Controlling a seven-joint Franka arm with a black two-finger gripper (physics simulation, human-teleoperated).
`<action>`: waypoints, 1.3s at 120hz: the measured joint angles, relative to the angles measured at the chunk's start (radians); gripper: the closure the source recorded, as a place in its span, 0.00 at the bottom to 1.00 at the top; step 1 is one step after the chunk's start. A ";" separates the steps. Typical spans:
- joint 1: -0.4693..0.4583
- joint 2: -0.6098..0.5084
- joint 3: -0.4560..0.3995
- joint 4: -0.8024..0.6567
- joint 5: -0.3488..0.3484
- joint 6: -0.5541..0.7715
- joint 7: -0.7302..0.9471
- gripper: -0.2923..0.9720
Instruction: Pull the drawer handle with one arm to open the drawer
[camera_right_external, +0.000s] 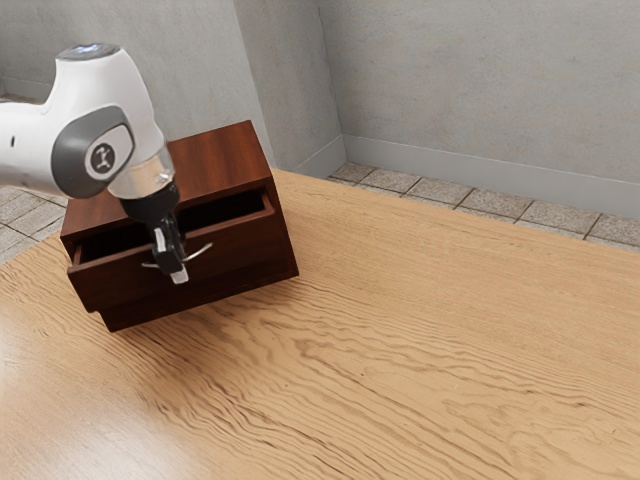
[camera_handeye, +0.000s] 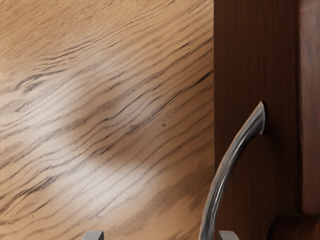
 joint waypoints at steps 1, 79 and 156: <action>0.000 -0.002 0.000 -0.002 -0.001 0.000 0.000 0.58; -0.011 -0.047 -0.001 -0.053 -0.045 -0.024 -0.012 0.58; -0.011 -0.075 -0.012 -0.078 -0.076 -0.062 -0.015 0.58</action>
